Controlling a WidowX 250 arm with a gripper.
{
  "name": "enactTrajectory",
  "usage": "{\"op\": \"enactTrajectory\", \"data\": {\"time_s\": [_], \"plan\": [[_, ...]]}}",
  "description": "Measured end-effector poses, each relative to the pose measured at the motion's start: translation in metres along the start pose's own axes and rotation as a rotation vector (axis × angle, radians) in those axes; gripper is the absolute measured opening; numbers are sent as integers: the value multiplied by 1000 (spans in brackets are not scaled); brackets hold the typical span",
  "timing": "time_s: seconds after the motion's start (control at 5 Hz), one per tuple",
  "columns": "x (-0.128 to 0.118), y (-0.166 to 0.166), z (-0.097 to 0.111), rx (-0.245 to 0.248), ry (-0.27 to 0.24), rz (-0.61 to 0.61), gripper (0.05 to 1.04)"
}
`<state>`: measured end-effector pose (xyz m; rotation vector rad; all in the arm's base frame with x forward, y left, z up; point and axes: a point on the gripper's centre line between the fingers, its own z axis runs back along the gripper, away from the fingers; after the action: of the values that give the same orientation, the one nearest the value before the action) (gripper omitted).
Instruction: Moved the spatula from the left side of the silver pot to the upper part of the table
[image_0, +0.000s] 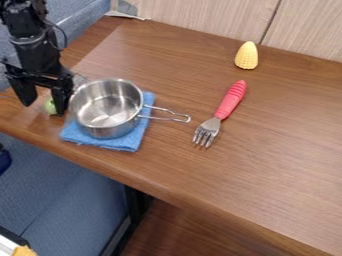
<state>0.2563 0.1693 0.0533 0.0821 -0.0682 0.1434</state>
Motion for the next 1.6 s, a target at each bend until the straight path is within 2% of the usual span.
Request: {"op": "enactTrajectory", "data": {"time_s": [0.2, 0.4, 0.8, 1.0, 1.4, 1.6], "plan": [[-3, -6, -4, 5, 12, 0, 660], [-2, -12, -4, 22, 26, -5, 411], [-2, -12, -4, 28, 30, 32, 405], [-6, -11, -1, 33, 66, 41, 405], [17, 4, 52, 79, 1, 96, 405], [46, -1, 85, 100, -67, 51, 405]]}}
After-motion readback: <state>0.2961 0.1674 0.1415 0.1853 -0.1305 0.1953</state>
